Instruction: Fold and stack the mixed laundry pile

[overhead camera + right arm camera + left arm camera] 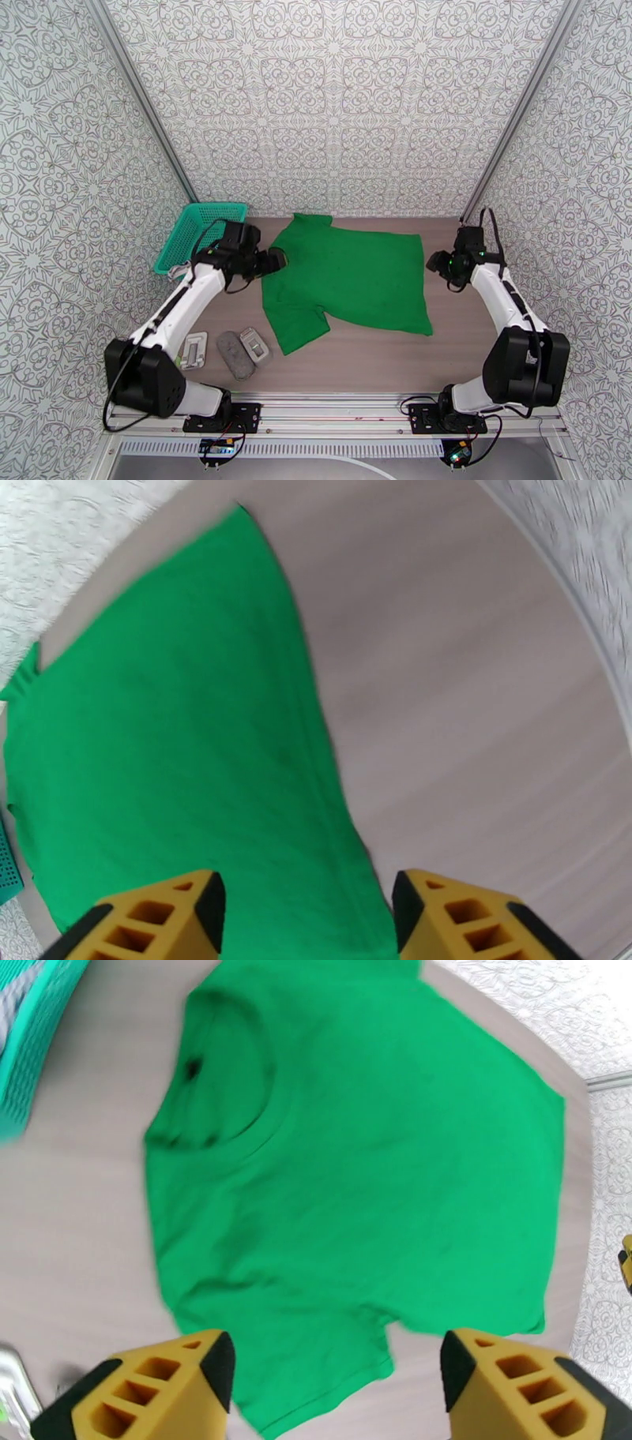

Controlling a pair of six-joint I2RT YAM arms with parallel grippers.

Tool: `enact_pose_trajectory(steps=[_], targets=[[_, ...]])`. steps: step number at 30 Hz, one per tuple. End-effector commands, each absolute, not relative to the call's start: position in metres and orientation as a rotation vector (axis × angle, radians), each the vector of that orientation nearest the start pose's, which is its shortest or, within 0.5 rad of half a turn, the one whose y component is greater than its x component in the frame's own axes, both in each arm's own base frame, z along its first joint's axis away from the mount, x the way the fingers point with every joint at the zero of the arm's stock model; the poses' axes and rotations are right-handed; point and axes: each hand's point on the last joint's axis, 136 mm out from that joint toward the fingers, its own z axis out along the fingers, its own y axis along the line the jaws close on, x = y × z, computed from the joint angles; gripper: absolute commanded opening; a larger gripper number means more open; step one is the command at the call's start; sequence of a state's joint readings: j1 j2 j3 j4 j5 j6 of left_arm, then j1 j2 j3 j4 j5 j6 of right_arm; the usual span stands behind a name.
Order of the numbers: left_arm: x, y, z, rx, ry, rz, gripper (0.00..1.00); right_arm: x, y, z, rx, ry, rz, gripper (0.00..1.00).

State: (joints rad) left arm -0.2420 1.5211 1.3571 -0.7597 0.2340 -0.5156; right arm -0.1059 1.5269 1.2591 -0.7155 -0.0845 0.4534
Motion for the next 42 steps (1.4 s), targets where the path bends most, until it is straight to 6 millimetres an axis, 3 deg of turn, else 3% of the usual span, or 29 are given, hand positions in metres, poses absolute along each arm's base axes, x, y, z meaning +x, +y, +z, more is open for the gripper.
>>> enact_pose_trajectory(steps=[1, 5, 9, 18, 27, 31, 35, 39, 42], targets=[[0.399, -0.172, 0.173, -0.152, 2.637, -0.655, 0.71, 0.409, 0.005, 0.139, 0.588, 2.594, 0.293, 0.55], [0.429, -0.205, 0.139, -0.148, 2.657, -0.732, 0.68, 0.430, 0.022, 0.096, 0.646, 2.657, 0.369, 0.52], [0.453, -0.222, 0.117, -0.169, 2.638, -0.799, 0.63, 0.456, 0.013, 0.072, 0.692, 2.681, 0.299, 0.49], [0.482, -0.225, 0.086, -0.220, 2.630, -0.816, 0.62, 0.512, -0.015, 0.036, 0.794, 2.680, 0.143, 0.29], [0.503, -0.232, 0.056, -0.312, 2.624, -0.844, 0.61, 0.556, -0.020, 0.005, 0.866, 2.704, 0.151, 0.26], [0.511, -0.234, 0.066, -0.317, 2.574, -0.860, 0.61, 0.577, -0.025, -0.003, 0.890, 2.695, 0.180, 0.24], [0.512, -0.225, 0.100, -0.310, 2.506, -0.836, 0.69, 0.601, -0.026, -0.002, 0.913, 2.641, 0.289, 0.23], [0.495, -0.208, 0.137, -0.316, 2.481, -0.795, 0.75, 0.627, -0.025, 0.025, 0.845, 2.551, 0.365, 0.24], [0.459, -0.187, 0.139, -0.377, 2.568, -0.704, 0.75, 0.639, -0.022, 0.063, 0.790, 2.470, 0.446, 0.25]])
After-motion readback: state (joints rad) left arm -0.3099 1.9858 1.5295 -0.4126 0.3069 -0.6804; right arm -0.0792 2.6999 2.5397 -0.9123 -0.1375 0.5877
